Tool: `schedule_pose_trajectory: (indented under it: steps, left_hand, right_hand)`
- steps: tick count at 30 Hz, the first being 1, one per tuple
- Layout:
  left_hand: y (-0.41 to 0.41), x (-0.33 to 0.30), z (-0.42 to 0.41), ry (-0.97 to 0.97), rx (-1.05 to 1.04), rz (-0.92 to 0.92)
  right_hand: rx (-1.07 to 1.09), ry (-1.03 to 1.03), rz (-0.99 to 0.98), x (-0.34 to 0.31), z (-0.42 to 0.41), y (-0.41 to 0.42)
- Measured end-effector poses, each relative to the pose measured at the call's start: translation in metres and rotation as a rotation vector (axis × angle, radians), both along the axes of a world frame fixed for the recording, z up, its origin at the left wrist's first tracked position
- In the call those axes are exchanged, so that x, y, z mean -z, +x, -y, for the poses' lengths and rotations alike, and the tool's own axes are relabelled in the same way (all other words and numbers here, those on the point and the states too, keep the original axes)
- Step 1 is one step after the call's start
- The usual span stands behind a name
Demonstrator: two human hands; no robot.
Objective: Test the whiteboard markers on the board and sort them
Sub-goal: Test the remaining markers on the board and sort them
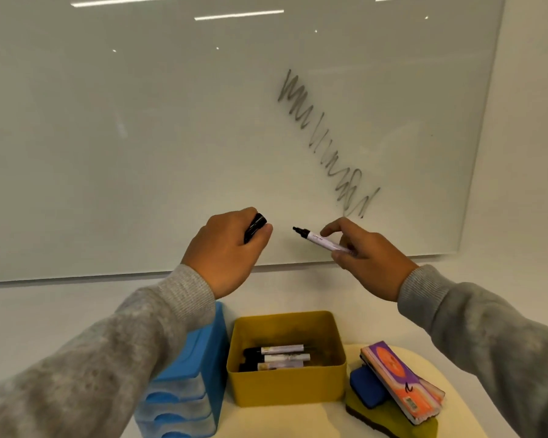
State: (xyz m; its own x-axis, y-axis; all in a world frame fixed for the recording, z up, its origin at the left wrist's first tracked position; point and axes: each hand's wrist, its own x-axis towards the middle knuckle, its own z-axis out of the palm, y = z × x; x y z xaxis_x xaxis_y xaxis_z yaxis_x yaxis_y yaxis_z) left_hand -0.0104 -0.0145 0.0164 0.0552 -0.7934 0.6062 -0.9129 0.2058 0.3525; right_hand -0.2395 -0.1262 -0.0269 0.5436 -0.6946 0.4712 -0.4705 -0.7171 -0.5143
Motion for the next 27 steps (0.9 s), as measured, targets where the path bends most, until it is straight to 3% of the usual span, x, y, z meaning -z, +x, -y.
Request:
schedule_pose_trajectory:
  steps: [9,18,27]
  left_hand:
    - [0.030,-0.049,0.026,-0.280,-0.147,-0.011]
    - [0.051,-0.089,0.056,-0.503,-0.143,0.120]
    - [0.067,-0.064,0.092,-0.473,-0.355,0.529]
  right_hand:
    - [-0.099,0.018,0.634,-0.070,-0.020,0.027]
    - [-0.097,-0.178,0.695,-0.124,-0.013,0.061]
    - [-0.106,-0.386,0.739,-0.142,-0.003,0.076]
